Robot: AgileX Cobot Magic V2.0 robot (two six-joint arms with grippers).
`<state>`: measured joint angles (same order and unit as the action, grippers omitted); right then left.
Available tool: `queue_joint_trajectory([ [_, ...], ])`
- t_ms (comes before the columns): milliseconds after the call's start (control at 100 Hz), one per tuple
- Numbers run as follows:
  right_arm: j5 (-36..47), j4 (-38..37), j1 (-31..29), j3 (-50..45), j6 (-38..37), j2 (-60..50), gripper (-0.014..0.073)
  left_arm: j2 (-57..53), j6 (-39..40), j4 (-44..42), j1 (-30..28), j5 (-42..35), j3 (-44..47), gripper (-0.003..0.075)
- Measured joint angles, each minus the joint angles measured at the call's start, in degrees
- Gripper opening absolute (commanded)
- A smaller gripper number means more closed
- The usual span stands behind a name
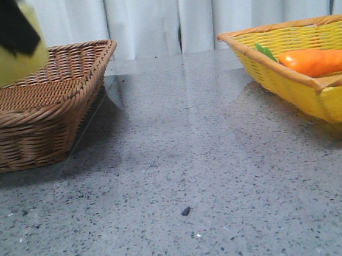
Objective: Transfer tape with both arms
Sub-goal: 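Lift the tape roll with the left gripper toward the brown basket, then lower the tape into the brown basket and open the left gripper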
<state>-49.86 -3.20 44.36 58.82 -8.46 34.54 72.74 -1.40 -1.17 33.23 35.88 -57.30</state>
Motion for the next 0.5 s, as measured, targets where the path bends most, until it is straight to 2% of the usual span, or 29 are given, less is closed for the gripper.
queue_joint_trajectory([
  [170, 0.0, 0.3, 0.0, 0.0, 0.0, 0.0, -0.0065, 5.5, 0.0, 0.5, -0.1, -0.1, 0.0, -0.0001],
  [240, 0.0, 0.3, 0.0, 0.0, 0.0, 0.0, -0.0065, 7.2, 0.0, 1.2, -0.1, 0.2, 0.0, 0.0072],
  [340, 0.0, 0.3, 0.0, 0.0, 0.0, 0.0, -0.0065, 8.2, 0.0, 1.6, -0.1, 0.2, 0.0, 0.0248],
  [390, 0.0, 0.3, 0.0, 0.0, 0.0, 0.0, -0.0065, 8.2, 0.0, 1.6, -0.1, -0.2, 0.0, 0.0311],
  [430, 0.0, 0.3, 0.0, 0.0, 0.0, 0.0, -0.0065, 8.1, 0.0, 1.6, -0.1, -0.8, 0.0, 0.0336],
  [500, 0.0, 0.3, 0.0, 0.0, 0.0, 0.0, -0.0065, 7.4, 0.0, 1.7, -0.1, -1.6, 0.0, 0.0332],
])
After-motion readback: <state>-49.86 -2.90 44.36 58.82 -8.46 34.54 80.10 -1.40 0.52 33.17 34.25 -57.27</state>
